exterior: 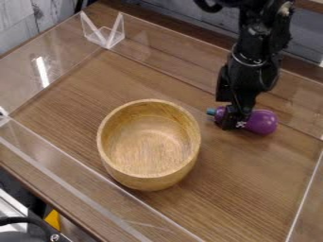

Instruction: Put the purple eggplant in the brown bowl

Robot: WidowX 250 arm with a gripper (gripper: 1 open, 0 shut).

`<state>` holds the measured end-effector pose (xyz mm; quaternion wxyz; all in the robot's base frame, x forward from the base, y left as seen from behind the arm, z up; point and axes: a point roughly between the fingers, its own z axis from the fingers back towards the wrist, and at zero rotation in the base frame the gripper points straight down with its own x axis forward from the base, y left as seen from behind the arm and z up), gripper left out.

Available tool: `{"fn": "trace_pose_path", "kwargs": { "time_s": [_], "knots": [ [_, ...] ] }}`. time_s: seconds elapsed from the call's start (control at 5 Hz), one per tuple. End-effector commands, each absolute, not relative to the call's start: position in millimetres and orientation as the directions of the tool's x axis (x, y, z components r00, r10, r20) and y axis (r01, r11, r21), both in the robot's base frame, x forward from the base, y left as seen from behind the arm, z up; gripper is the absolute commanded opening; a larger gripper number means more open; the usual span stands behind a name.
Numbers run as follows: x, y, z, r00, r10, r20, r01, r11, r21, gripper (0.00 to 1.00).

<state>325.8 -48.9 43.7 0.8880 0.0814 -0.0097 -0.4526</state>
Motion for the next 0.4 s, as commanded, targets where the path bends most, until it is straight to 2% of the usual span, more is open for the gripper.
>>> {"fn": "trace_pose_path", "kwargs": {
  "time_s": [0.0, 0.2],
  "knots": [
    [332.7, -46.9, 50.8, 0.6, -0.8, -0.015, 0.789, 0.589, 0.177, 1.0],
    [333.8, -44.9, 47.1, 0.608, -0.794, -0.008, 0.783, 0.598, 0.172, 1.0]
  ]
}}
